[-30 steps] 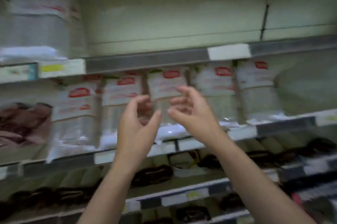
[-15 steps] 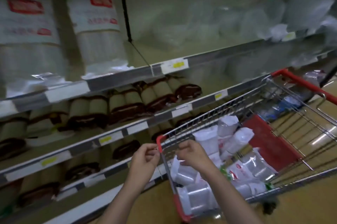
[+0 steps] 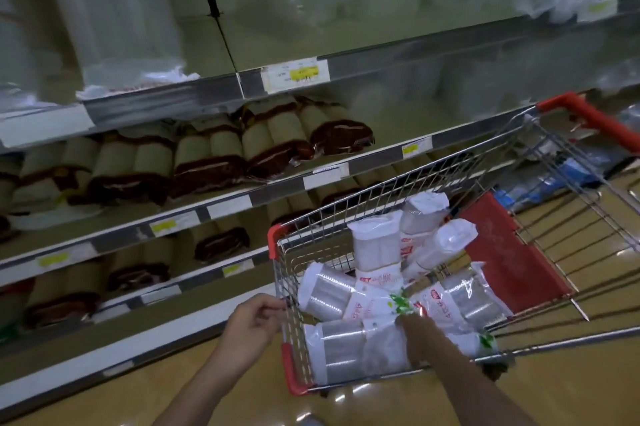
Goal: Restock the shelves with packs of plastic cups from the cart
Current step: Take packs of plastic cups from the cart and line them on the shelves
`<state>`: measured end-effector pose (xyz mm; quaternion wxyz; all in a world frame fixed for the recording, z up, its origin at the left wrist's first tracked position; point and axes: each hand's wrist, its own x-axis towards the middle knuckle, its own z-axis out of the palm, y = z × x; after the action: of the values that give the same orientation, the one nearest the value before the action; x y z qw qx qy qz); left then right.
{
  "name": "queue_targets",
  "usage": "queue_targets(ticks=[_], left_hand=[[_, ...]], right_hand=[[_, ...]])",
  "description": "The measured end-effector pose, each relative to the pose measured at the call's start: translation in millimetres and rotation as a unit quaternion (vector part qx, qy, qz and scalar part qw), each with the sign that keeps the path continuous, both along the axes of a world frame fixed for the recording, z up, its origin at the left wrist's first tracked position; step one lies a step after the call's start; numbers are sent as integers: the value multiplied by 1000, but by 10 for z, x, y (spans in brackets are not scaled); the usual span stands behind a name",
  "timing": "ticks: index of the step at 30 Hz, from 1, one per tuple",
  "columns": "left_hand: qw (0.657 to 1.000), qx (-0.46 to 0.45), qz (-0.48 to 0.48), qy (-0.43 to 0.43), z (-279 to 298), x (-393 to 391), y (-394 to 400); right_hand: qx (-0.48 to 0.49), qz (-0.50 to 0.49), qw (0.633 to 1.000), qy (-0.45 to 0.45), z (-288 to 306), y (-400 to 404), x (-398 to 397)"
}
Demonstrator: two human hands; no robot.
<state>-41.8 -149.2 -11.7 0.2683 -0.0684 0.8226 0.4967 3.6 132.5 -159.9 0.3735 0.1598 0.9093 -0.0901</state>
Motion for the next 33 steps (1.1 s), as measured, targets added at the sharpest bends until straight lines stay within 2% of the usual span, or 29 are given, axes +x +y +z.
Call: queue_targets(ticks=[4, 7, 10, 12, 16, 18, 19, 20, 22, 24, 25, 27, 28, 30, 31, 33], left_hand=[[998, 1, 40, -43, -116, 34, -1], [997, -10, 49, -64, -141, 28, -28], [992, 6, 66, -106, -76, -20, -11], [980, 53, 81, -174, 14, -97, 9], [931, 183, 54, -313, 78, -270, 84], [889, 307, 41, -337, 123, -293, 153], [864, 362, 54, -345, 186, -271, 196], [854, 394, 64, -333, 235, -263, 215], [854, 428, 65, -288, 229, -268, 190], [872, 427, 47, -233, 191, -297, 111], [883, 416, 47, -210, 214, -304, 74], [892, 410, 51, -185, 236, -310, -21], [898, 402, 46, -175, 259, -304, -54], [921, 364, 33, -134, 347, -289, -87], [942, 320, 27, -93, 398, -280, -93], [972, 233, 17, -24, 511, -269, -113]], right_hand=[[56, 79, 995, -26, -89, -54, -99], [-10, 106, 994, -40, 240, -64, -288], [-116, 81, 987, 79, 778, -63, -466], [-135, 113, 970, 168, 1164, -116, -491], [-164, 171, 916, 324, 1621, -357, -283], [-177, 183, 874, 414, 1661, -514, -177], [-185, 181, 858, 444, 1677, -587, -145], [-202, 163, 852, 455, 1667, -628, -127], [-273, 84, 854, 434, 1744, -692, -118], [-397, -44, 849, 346, 1862, -708, -147], [-464, -132, 822, 301, 1906, -712, -161], [-577, -295, 737, 193, 1990, -748, -204], [-624, -337, 689, 149, 2021, -788, -225], [-680, -362, 627, 119, 2038, -898, -263], [-693, -358, 612, 130, 2051, -966, -281], [-690, -336, 615, 183, 2088, -1131, -312]])
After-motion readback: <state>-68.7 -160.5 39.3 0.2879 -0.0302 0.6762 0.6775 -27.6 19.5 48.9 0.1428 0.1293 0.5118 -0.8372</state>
